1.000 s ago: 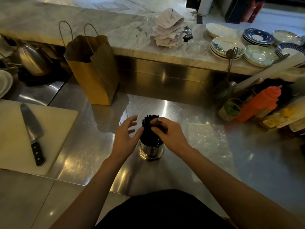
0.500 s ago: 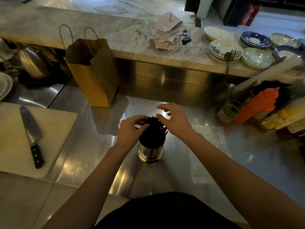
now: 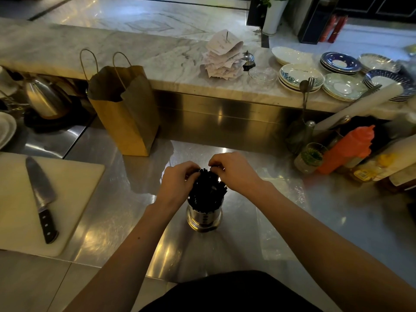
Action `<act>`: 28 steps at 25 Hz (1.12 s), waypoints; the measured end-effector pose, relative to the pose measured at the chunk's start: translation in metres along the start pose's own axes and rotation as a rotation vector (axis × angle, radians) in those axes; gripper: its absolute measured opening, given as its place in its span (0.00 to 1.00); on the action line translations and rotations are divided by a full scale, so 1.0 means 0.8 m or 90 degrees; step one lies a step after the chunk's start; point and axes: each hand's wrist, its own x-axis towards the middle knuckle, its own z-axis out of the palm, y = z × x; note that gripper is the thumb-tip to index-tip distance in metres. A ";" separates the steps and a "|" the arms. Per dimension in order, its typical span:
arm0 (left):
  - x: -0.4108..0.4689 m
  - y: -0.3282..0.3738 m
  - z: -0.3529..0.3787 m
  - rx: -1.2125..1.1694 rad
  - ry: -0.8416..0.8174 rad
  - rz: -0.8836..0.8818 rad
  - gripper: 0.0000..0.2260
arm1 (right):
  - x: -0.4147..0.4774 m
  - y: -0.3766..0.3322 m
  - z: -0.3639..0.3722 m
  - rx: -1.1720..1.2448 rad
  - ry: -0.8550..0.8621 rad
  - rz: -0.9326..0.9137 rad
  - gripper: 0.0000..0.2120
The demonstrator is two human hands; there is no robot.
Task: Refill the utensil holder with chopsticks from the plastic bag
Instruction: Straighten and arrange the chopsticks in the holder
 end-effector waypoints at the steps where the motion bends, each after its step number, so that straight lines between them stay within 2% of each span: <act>1: 0.000 0.001 -0.001 -0.005 -0.002 0.000 0.06 | 0.000 -0.001 -0.001 0.001 0.003 -0.003 0.09; 16: 0.004 0.031 -0.033 -0.106 0.059 0.062 0.09 | -0.001 -0.018 -0.088 -0.016 0.144 -0.078 0.06; 20: 0.002 0.041 -0.036 -0.127 0.049 0.059 0.09 | -0.007 -0.033 -0.103 -0.040 0.120 -0.099 0.07; 25: 0.012 0.053 -0.057 -0.129 0.058 0.112 0.09 | -0.011 -0.052 -0.143 -0.070 0.116 -0.162 0.06; 28: 0.038 0.063 -0.071 -0.254 0.067 0.112 0.08 | -0.002 -0.070 -0.170 -0.044 0.125 -0.205 0.06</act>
